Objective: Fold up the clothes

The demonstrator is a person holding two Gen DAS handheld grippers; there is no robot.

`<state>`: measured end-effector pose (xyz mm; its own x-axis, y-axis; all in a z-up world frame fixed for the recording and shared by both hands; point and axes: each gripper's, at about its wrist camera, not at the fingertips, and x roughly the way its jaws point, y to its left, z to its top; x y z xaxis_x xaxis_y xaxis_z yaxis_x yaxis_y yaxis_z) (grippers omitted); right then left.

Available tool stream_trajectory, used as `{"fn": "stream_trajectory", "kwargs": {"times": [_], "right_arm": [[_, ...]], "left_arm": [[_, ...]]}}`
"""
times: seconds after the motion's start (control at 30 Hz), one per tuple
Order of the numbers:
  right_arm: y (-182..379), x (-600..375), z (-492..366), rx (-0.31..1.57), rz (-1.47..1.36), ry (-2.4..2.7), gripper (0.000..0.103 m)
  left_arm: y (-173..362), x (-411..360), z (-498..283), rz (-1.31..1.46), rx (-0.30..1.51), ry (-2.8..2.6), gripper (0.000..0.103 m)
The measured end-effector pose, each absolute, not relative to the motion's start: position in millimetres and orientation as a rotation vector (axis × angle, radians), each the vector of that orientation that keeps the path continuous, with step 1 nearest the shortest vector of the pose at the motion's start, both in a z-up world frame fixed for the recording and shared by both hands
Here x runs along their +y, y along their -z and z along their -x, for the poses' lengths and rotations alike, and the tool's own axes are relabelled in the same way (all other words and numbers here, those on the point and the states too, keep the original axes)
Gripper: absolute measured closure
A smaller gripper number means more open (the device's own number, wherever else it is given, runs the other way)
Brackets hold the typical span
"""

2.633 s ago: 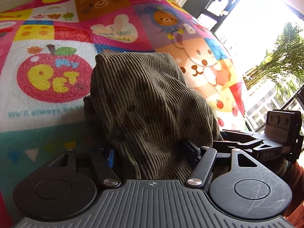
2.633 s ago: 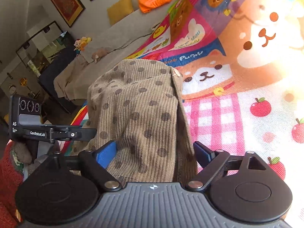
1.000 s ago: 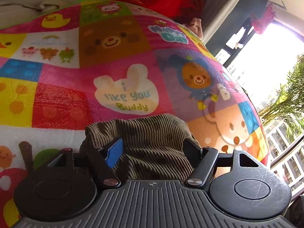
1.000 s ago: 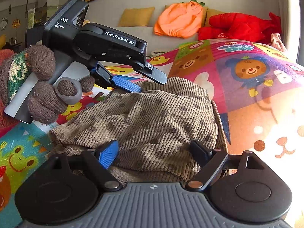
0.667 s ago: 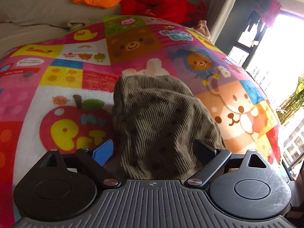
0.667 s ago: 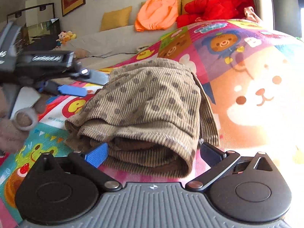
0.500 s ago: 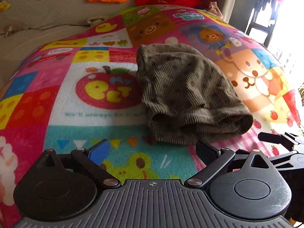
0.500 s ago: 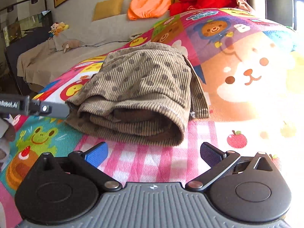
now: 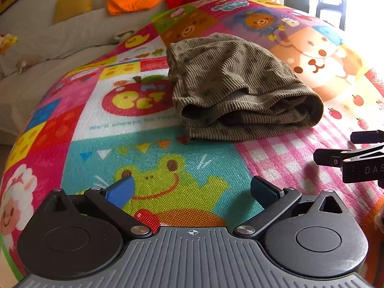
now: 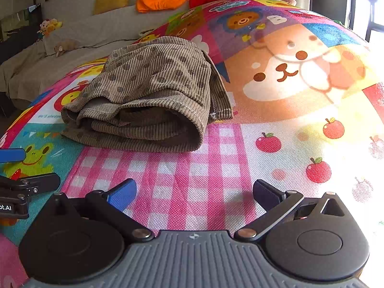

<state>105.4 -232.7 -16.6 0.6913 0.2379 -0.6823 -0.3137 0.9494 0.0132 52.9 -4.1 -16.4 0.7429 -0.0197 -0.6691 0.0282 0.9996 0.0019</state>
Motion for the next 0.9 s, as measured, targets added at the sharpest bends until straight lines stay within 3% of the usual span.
{"fn": "stream_trajectory", "kwargs": {"times": [0.9], "right_arm": [[17.0,-238.0,-105.4,0.739,0.068,-0.318,0.0]], "left_arm": [[16.7,-3.8,-53.6,-0.01,0.732,0.027,0.0]]}}
